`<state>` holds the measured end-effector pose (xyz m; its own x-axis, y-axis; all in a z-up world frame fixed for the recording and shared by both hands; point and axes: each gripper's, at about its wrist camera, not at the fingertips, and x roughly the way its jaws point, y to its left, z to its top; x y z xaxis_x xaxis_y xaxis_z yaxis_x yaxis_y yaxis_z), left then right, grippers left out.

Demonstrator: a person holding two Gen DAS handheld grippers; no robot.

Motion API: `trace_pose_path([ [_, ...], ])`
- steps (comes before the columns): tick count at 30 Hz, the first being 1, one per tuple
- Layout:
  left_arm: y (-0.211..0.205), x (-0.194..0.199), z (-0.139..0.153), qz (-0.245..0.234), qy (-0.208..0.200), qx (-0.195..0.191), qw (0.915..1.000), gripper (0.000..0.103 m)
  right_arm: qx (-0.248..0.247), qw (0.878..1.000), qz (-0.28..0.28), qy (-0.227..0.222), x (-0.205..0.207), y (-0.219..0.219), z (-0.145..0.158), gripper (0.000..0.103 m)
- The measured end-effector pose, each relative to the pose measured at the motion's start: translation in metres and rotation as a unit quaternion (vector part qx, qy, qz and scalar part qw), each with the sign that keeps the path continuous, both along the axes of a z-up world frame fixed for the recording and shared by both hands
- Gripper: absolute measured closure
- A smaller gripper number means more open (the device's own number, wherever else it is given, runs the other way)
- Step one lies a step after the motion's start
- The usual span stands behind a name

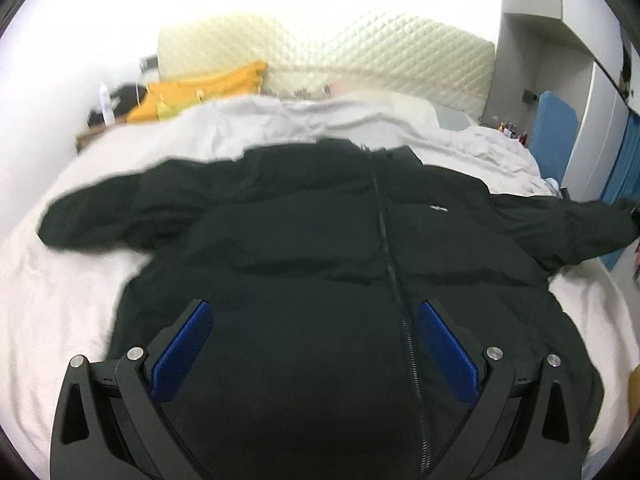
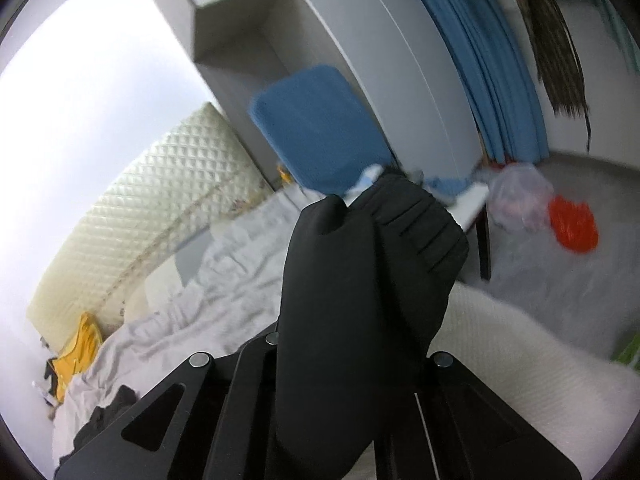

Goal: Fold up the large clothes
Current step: 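Carry the held sleeve across the jacket body toward the left tool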

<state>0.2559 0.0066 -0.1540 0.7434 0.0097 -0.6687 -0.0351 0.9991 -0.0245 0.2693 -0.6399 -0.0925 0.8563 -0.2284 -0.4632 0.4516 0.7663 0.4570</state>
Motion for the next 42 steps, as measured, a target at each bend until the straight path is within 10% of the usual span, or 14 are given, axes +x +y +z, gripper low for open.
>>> trace_pose_path([
  [11,0.007,-0.03,0.024,-0.024,0.0,0.023,0.9995,0.0,-0.12,0.988,0.094,-0.007,-0.004,0.125,0.138,0.098],
  [23,0.036,-0.052,0.036,-0.016,-0.028,0.024,0.9992,0.0,-0.185,0.964,0.187,-0.032,0.013,0.289,0.2,0.095],
  [32,0.049,-0.053,0.032,-0.013,-0.027,0.032,0.999,0.0,-0.188,0.939,0.285,-0.042,0.044,0.425,0.178,0.094],
  [42,0.087,-0.045,0.026,0.006,-0.024,-0.013,0.9996,0.0,-0.159,0.903,0.4,0.001,0.07,0.568,0.081,0.094],
])
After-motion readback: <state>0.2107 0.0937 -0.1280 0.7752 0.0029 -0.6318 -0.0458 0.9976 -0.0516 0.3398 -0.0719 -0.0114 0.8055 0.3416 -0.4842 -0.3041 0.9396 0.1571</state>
